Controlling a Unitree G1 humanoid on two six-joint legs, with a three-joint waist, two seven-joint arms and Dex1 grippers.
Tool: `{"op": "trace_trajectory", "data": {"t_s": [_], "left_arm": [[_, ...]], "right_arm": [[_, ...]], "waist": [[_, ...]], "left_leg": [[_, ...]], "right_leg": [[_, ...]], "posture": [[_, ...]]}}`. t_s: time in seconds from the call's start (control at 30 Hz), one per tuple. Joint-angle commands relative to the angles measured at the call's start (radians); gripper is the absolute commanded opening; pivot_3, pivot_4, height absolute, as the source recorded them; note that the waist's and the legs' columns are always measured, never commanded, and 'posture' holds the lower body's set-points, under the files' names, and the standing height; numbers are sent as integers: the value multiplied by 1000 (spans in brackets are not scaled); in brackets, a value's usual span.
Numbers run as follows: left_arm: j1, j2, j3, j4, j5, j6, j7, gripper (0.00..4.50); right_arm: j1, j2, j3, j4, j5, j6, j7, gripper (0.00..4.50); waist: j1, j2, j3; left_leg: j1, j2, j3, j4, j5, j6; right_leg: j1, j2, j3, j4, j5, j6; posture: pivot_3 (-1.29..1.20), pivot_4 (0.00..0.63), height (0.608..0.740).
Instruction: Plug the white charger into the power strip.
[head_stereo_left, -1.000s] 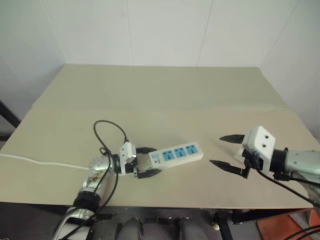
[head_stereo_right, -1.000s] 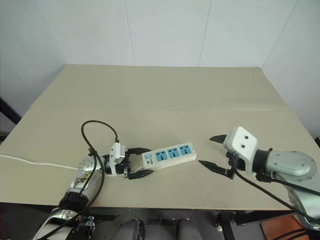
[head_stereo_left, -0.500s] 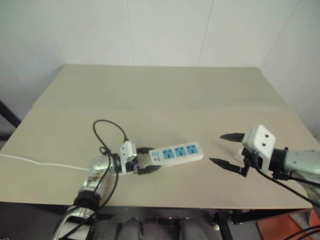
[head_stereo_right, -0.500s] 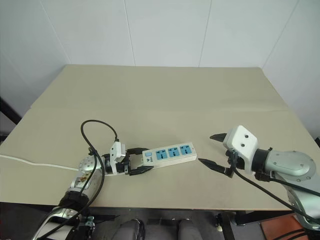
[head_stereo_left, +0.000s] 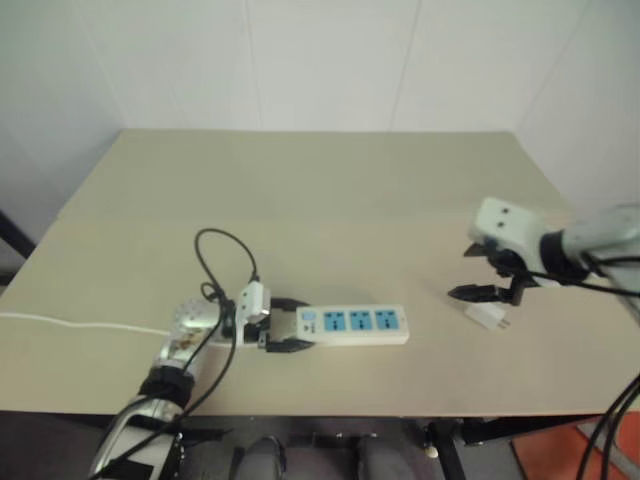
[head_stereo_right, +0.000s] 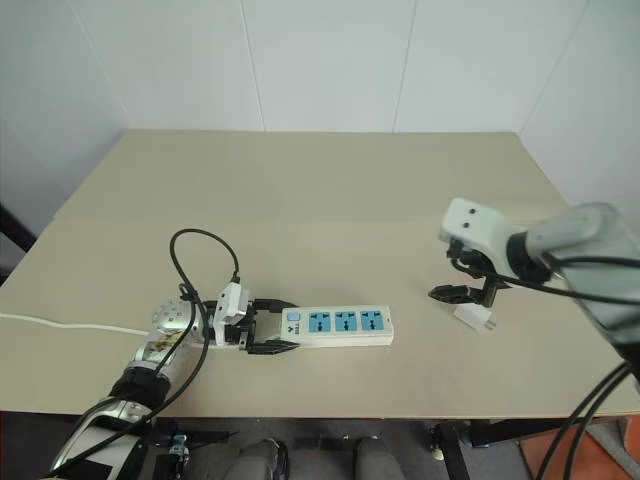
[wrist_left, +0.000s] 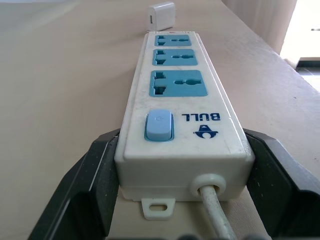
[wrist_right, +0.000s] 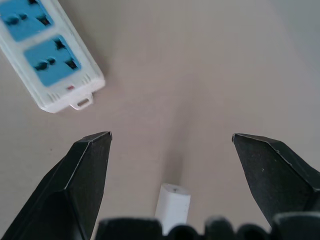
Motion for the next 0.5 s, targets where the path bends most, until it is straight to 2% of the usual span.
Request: {"op": "trace_trajectory", "data": {"t_s": [0.03,0.2,0.5], "left_arm": [[-28,11,-18,57,39,-24,-23,3251],[-45,-3,-12,90,46,-57,-2,3251],[-30,-9,-19,91,49,-62,3,3251]], "right_arm": [[-98,35,155,104,-129,37,65,4500],[-147,91,255,221,-232,36,95,4500],[-140,138,274,332,-313,15,128,4500]], "waist": [[1,0,0],[1,0,0],[3,1,0]], "left_leg": [[-1,0,0,0,0,0],[-5,-1,0,1,0,0],[-3,-1,-1,2,0,0]], "right_leg": [[-1,0,0,0,0,0],[-5,0,0,2,4,-6],[-4,0,0,4,2,-1]], "posture": [[0,150,740],[0,150,740],[0,150,740]]}}
